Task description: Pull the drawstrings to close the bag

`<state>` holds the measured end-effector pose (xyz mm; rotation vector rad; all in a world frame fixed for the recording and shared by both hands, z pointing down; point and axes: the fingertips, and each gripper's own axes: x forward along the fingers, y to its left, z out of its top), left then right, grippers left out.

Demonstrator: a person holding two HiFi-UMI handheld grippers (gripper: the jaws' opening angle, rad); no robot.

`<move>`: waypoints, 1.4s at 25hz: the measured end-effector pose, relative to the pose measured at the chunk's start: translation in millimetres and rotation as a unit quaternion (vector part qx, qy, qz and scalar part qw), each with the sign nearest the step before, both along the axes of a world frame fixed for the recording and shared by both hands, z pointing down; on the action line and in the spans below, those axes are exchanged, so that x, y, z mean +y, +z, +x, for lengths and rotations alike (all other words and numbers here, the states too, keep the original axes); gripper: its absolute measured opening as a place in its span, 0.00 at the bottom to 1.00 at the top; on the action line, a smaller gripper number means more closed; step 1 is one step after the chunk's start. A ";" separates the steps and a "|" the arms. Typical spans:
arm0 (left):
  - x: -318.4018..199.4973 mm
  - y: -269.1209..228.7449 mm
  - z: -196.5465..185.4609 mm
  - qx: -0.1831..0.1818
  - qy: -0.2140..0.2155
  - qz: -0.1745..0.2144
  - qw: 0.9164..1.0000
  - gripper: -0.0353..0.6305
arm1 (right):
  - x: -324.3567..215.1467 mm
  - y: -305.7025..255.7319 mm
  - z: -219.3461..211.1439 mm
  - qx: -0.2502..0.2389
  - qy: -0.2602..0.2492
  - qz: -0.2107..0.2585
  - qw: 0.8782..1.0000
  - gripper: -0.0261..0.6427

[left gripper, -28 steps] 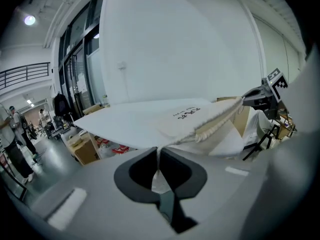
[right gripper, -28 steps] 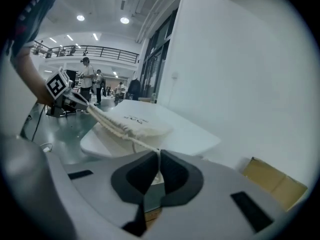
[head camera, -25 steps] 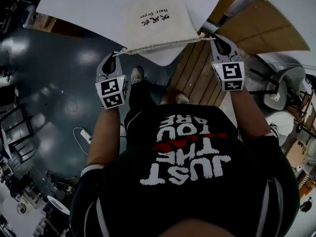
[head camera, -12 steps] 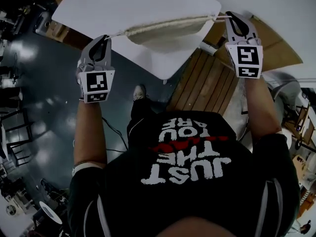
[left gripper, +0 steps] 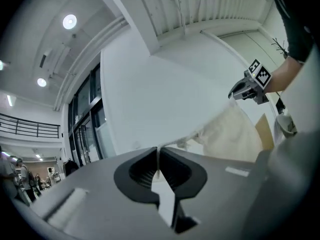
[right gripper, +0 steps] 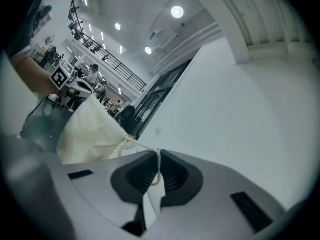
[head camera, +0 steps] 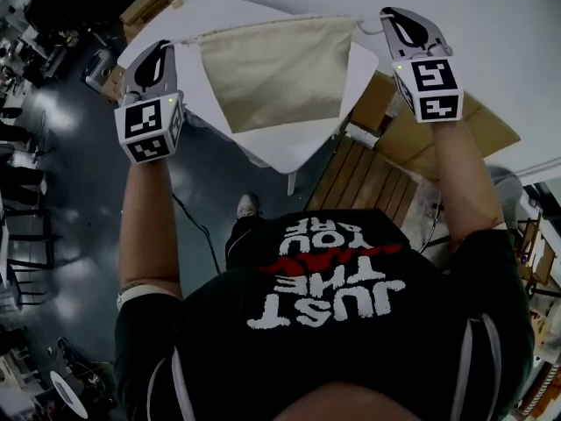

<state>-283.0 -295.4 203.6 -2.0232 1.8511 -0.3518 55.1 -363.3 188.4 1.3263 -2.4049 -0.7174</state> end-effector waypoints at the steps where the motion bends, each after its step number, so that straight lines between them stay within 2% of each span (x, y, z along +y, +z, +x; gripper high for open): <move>1: -2.9 -12.8 -2.0 0.001 -0.006 0.009 1.000 0.08 | -2.7 -13.2 -1.0 -0.005 -0.002 0.004 1.000 0.06; 4: -8.6 -39.4 -6.4 0.004 -0.015 0.018 1.000 0.08 | -7.0 -40.7 -3.1 -0.009 -0.003 0.010 1.000 0.06; 11: -34.1 -59.2 -22.5 0.029 -0.021 -0.019 0.999 0.08 | -27.9 -69.7 -18.0 -0.003 -0.006 -0.006 1.000 0.06; 22: -36.6 -101.7 -29.3 0.007 -0.044 -0.008 0.999 0.08 | -34.2 -105.2 -26.4 -0.021 -0.009 -0.004 1.000 0.06; 27: -31.9 -109.3 -30.6 -0.005 -0.058 0.002 0.998 0.08 | -30.1 -108.6 -23.3 -0.009 0.000 0.006 1.000 0.06; 30: -30.2 -112.5 -50.2 0.004 -0.088 -0.004 0.996 0.07 | -37.3 -117.2 -8.2 -0.029 0.033 0.011 0.999 0.06; 33: -20.3 -117.0 -91.1 0.016 -0.121 -0.008 0.992 0.07 | -52.7 -122.5 31.8 -0.074 0.067 0.002 0.995 0.06; 35: -13.0 -117.5 -102.5 0.006 -0.123 -0.010 0.992 0.07 | -58.0 -117.8 53.4 -0.087 0.081 -0.005 0.993 0.06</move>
